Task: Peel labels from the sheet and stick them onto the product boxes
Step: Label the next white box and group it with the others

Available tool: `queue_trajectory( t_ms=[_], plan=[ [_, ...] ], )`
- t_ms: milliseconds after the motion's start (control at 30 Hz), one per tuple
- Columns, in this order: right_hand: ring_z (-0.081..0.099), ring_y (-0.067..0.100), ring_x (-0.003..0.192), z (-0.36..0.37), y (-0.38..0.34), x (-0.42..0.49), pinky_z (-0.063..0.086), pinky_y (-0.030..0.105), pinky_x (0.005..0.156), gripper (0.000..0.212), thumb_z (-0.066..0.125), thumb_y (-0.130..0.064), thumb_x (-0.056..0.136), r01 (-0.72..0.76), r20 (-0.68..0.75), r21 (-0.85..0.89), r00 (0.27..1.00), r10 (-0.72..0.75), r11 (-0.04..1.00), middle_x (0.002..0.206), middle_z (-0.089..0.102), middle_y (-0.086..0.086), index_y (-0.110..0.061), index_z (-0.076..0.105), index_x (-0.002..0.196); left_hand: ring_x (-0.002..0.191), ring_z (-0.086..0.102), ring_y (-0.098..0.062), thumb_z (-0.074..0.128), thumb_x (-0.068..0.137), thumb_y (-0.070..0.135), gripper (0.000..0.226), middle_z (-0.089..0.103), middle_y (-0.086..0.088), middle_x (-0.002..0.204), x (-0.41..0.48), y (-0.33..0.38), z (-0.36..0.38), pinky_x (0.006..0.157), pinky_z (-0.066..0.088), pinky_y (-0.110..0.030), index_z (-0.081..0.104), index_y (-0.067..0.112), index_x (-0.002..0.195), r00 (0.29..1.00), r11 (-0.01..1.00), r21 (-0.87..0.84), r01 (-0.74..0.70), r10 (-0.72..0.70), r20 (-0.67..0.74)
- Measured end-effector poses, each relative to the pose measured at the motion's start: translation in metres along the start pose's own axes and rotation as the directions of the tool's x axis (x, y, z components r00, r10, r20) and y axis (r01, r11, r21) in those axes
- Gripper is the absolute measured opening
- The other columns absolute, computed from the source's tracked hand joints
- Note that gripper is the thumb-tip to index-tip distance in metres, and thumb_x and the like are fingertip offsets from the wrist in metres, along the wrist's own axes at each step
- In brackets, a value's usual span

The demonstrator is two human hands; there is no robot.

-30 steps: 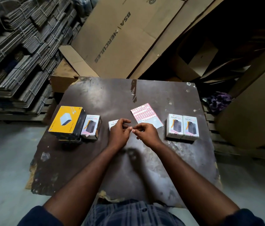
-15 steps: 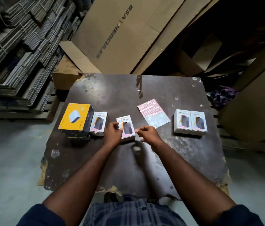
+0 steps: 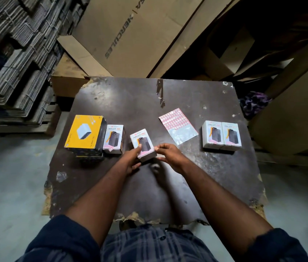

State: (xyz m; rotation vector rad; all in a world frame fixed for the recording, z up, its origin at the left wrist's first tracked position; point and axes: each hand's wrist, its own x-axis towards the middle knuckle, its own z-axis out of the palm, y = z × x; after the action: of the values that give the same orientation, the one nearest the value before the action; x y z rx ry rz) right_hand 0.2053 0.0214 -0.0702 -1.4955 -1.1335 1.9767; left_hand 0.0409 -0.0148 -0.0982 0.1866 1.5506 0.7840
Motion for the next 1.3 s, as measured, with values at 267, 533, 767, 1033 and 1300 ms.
queue_trajectory(
  t_ms=[267, 533, 767, 1033, 1300],
  plan=[
    [0.059, 0.009, 0.080, 0.008, -0.012, 0.003, 0.050, 0.026, 0.077, 0.016, 0.061, -0.007, 0.096, 0.047, -0.005, -0.001, 0.999, -0.047, 0.999, 0.083, 0.063, -0.001, -0.016, 0.061, 0.083, 0.088, 0.062, -0.013, 0.060, 0.095, 0.037, 0.019, 0.068, 0.001, 0.096, 0.004, 0.006, -0.009, 0.099, 0.046, -0.036, 0.066, 0.020, 0.101, 0.991, 0.988, -0.147, 0.039, -0.019, 0.133],
    [0.061, 0.015, 0.093, 0.010, -0.028, 0.004, 0.053, 0.033, 0.091, 0.006, 0.062, -0.006, 0.095, 0.093, -0.021, 0.135, 0.996, -0.091, 0.986, 0.093, 0.066, 0.004, -0.011, 0.062, 0.092, 0.066, 0.073, -0.015, 0.066, 0.092, 0.008, 0.012, 0.076, -0.007, 0.075, -0.016, 0.033, -0.006, 0.062, 0.061, -0.028, 0.065, 0.005, 0.104, 0.990, 0.937, -0.349, -0.027, 0.075, 0.123],
    [0.060, 0.011, 0.080, 0.008, -0.039, 0.000, 0.051, 0.024, 0.073, 0.009, 0.068, -0.012, 0.092, 0.197, -0.089, -0.073, 0.975, -0.203, 0.978, 0.084, 0.067, 0.001, -0.015, 0.068, 0.084, 0.060, 0.072, -0.015, 0.067, 0.090, 0.005, 0.017, 0.074, -0.008, 0.069, -0.024, 0.047, -0.001, 0.057, 0.061, -0.026, 0.064, 0.003, 0.107, 0.990, 0.931, -0.363, -0.045, 0.091, 0.111],
    [0.055, 0.012, 0.064, 0.009, -0.044, -0.012, 0.053, 0.024, 0.065, 0.005, 0.072, -0.012, 0.090, 0.193, -0.033, -0.125, 0.980, -0.198, 0.973, 0.072, 0.063, -0.001, -0.007, 0.069, 0.092, 0.063, 0.073, -0.017, 0.067, 0.088, -0.001, 0.025, 0.074, -0.012, 0.078, -0.034, 0.064, 0.006, 0.054, 0.059, -0.026, 0.063, -0.003, 0.113, 0.979, 0.910, -0.387, -0.149, 0.192, 0.075],
    [0.051, 0.013, 0.055, 0.015, -0.054, -0.016, 0.047, 0.023, 0.055, 0.007, 0.072, -0.008, 0.088, 0.230, -0.081, -0.142, 0.967, -0.243, 0.963, 0.075, 0.064, 0.005, -0.012, 0.067, 0.087, 0.072, 0.073, -0.022, 0.068, 0.086, -0.006, 0.031, 0.071, -0.020, 0.096, -0.040, 0.068, 0.011, 0.059, 0.061, -0.031, 0.061, -0.008, 0.116, 0.960, 0.893, -0.378, -0.245, 0.279, 0.035]
  ],
)
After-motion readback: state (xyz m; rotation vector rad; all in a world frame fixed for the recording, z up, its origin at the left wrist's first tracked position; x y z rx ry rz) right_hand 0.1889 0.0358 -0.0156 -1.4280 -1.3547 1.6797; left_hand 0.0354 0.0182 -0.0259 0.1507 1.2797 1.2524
